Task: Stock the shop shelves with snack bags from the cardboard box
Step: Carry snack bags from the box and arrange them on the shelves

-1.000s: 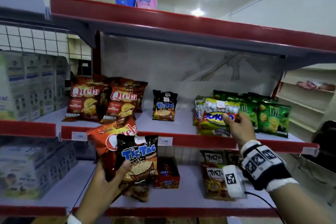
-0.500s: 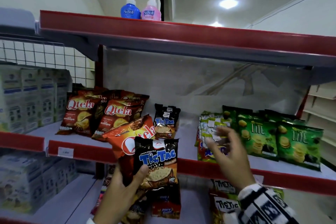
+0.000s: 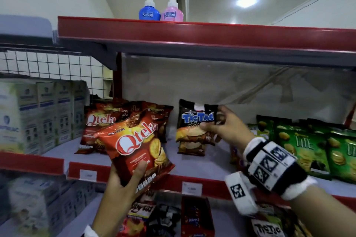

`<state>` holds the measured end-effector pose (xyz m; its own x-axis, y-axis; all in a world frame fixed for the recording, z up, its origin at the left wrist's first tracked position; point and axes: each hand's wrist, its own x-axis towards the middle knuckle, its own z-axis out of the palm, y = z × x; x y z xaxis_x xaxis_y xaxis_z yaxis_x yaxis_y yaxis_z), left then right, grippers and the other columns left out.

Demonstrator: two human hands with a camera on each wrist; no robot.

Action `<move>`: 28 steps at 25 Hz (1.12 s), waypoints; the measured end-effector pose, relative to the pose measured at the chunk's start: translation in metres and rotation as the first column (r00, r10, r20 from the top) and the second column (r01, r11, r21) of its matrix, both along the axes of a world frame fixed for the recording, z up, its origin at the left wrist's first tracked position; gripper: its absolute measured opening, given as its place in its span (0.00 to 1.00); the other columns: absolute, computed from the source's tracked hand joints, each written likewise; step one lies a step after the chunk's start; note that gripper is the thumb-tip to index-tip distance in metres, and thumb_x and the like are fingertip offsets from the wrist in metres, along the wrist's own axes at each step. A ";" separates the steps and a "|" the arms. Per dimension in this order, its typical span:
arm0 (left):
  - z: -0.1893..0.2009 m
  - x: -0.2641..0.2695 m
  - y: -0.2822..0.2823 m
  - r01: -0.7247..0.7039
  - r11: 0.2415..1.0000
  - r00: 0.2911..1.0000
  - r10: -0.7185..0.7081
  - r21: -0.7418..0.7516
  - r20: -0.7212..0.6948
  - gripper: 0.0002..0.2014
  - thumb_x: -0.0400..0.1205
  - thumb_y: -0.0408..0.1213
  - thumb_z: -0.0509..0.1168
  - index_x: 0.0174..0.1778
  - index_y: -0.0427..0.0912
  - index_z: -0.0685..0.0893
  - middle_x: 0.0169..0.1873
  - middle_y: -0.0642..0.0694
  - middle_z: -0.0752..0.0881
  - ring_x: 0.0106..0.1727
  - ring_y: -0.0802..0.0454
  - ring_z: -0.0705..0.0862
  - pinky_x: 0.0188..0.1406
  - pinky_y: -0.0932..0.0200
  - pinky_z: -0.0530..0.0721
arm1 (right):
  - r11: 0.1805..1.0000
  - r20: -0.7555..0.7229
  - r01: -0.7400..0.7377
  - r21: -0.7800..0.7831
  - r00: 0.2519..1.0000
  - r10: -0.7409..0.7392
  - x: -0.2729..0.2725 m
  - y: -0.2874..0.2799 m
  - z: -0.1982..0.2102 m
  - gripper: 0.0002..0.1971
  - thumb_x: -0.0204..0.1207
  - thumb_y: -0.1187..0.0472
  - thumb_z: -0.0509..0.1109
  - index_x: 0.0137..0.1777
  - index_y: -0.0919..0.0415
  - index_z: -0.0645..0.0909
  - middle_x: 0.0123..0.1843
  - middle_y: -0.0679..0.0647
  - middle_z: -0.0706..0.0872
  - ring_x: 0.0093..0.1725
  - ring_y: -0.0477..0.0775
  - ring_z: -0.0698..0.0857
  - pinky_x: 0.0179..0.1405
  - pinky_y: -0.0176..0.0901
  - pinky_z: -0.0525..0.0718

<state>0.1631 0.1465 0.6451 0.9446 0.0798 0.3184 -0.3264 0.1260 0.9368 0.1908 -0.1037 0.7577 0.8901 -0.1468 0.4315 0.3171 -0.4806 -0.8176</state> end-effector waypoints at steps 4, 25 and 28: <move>0.015 0.026 0.072 -0.029 1.000 0.999 0.029 0.008 0.028 0.28 0.69 0.54 0.65 0.66 0.61 0.71 0.52 0.66 0.83 0.50 0.71 0.82 0.39 0.72 0.78 | 0.877 -0.248 0.171 -0.450 0.919 -0.306 0.064 0.003 -0.002 0.24 0.68 0.60 0.79 0.60 0.59 0.72 0.58 0.61 0.85 0.51 0.60 0.85 0.46 0.48 0.83; 0.059 0.179 0.189 0.284 0.721 0.956 -0.167 0.632 -0.240 0.33 0.72 0.33 0.76 0.72 0.41 0.73 0.57 0.46 0.84 0.50 0.54 0.82 0.52 0.62 0.81 | 0.909 -0.472 -0.030 -0.416 0.861 -0.188 0.081 0.139 -0.031 0.66 0.58 0.49 0.85 0.82 0.52 0.35 0.65 0.55 0.82 0.53 0.53 0.85 0.48 0.43 0.86; 0.053 0.188 0.177 0.236 0.678 0.972 -0.151 0.697 -0.181 0.29 0.75 0.31 0.74 0.73 0.37 0.74 0.65 0.40 0.82 0.63 0.44 0.82 0.68 0.49 0.78 | 0.918 -0.432 0.092 -0.385 0.861 -0.267 0.090 0.146 -0.037 0.66 0.62 0.62 0.83 0.82 0.53 0.30 0.59 0.57 0.83 0.33 0.45 0.82 0.18 0.26 0.77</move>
<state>0.3509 0.3231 0.6983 0.9422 -0.3180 0.1054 -0.2712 -0.5392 0.7973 0.2807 0.0427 0.7204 0.9687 -0.2469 0.0240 -0.1796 -0.7648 -0.6187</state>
